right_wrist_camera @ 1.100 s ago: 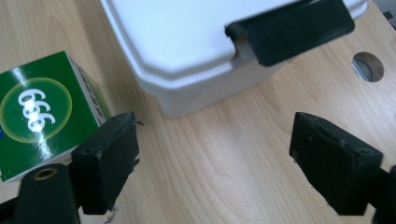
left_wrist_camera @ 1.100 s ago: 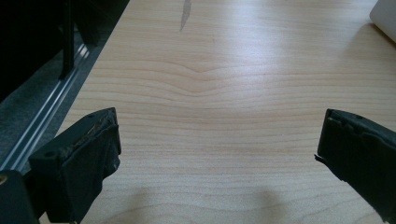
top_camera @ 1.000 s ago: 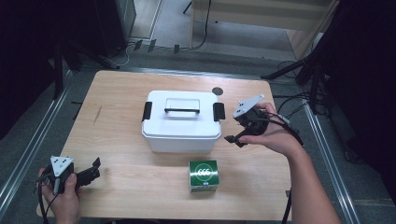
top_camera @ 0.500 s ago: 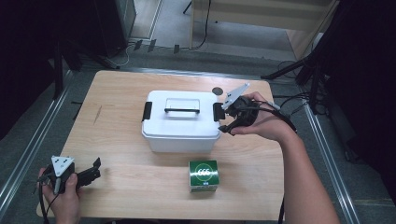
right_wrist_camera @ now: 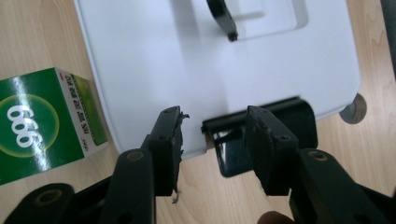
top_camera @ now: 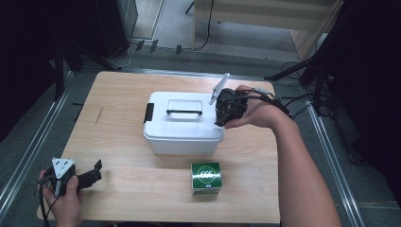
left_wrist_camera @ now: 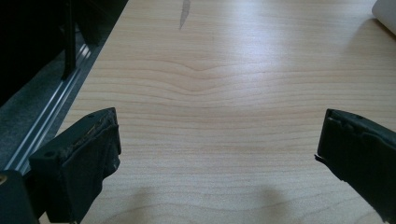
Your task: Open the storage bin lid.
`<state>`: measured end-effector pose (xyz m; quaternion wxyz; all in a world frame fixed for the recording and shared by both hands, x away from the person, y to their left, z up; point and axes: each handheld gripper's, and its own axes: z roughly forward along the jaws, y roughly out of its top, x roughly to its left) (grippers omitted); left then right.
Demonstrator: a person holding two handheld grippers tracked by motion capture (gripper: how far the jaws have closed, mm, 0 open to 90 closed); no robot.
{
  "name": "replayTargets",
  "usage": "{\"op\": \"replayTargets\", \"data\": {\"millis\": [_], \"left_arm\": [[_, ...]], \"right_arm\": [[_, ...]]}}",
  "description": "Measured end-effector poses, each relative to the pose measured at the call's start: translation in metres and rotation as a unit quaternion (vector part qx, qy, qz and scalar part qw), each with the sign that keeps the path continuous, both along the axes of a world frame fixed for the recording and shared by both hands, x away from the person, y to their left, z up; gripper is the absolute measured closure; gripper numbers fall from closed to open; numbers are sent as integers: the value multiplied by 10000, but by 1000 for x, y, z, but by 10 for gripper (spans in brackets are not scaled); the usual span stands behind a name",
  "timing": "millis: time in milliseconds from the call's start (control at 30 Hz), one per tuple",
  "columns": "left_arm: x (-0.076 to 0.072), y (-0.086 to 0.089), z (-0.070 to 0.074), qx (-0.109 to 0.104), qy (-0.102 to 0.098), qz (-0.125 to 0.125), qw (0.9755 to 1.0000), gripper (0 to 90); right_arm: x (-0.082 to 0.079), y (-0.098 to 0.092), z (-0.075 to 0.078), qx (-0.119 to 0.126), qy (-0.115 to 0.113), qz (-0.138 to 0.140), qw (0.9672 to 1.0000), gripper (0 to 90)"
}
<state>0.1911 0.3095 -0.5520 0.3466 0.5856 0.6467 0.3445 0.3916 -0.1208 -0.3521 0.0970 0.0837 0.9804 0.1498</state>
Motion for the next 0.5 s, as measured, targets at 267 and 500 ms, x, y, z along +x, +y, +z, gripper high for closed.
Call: {"op": "replayTargets", "data": {"millis": [267, 500], "left_arm": [[0, 0, 0, -15, 31, 1, 10000, 0], [0, 1, 0, -59, 16, -1, 10000, 0]], "right_arm": [[4, 22, 3, -169, -215, 203, 9994, 611], [7, 38, 3, -256, -268, 364, 9986, 718]]}}
